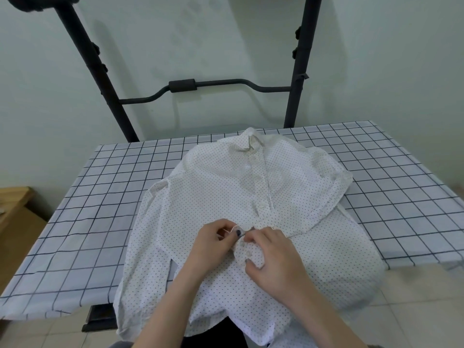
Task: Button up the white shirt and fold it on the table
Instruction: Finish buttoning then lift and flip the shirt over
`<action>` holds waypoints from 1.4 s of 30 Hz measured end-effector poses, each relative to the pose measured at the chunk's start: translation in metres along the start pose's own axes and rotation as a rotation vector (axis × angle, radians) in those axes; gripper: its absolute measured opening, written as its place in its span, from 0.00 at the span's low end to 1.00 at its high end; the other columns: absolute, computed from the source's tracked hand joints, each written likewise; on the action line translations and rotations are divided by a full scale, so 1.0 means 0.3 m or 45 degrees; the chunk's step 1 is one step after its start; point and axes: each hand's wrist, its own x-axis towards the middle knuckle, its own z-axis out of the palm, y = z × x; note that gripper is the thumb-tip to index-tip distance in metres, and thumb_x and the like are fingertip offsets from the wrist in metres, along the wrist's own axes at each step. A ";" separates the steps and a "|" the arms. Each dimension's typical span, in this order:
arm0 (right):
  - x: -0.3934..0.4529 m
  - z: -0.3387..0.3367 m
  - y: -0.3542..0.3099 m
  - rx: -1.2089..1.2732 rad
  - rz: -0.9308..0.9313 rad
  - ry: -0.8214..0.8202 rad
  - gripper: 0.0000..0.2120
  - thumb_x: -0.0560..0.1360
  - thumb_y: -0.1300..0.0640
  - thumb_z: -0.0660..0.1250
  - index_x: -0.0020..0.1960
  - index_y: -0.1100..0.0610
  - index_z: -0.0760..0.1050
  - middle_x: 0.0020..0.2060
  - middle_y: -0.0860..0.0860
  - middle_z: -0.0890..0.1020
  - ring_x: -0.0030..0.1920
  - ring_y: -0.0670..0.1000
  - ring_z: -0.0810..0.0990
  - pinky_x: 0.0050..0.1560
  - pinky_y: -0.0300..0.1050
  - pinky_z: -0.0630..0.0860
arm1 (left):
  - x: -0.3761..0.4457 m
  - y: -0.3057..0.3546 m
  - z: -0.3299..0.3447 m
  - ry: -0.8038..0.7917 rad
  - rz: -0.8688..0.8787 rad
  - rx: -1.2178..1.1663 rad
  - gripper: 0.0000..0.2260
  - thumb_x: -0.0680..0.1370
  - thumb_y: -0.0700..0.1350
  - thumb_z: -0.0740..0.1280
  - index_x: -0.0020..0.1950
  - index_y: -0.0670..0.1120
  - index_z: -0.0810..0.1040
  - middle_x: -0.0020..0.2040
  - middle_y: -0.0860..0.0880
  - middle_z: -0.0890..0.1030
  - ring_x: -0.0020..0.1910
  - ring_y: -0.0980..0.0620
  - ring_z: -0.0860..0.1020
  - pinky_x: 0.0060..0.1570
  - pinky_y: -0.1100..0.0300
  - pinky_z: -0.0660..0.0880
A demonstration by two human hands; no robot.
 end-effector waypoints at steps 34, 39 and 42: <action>-0.033 -0.009 0.024 -0.138 -0.054 0.147 0.11 0.71 0.57 0.66 0.51 0.46 0.80 0.43 0.40 0.80 0.45 0.44 0.74 0.48 0.41 0.73 | 0.010 0.114 0.041 -0.038 0.199 0.396 0.03 0.76 0.45 0.67 0.45 0.50 0.80 0.40 0.55 0.80 0.40 0.61 0.74 0.40 0.67 0.69; -0.063 -0.004 0.045 -0.060 -0.012 0.314 0.08 0.69 0.62 0.71 0.46 0.51 0.80 0.38 0.43 0.79 0.40 0.44 0.75 0.41 0.36 0.73 | 0.012 0.138 0.082 -0.118 0.102 0.378 0.04 0.76 0.44 0.67 0.45 0.48 0.82 0.40 0.52 0.83 0.39 0.56 0.79 0.38 0.66 0.74; -0.071 -0.038 0.057 0.040 -0.041 0.406 0.07 0.71 0.62 0.73 0.47 0.53 0.81 0.38 0.43 0.81 0.38 0.41 0.76 0.37 0.32 0.74 | 0.012 0.142 0.087 -0.138 0.033 0.292 0.03 0.75 0.43 0.68 0.43 0.47 0.82 0.37 0.51 0.82 0.34 0.56 0.79 0.35 0.65 0.75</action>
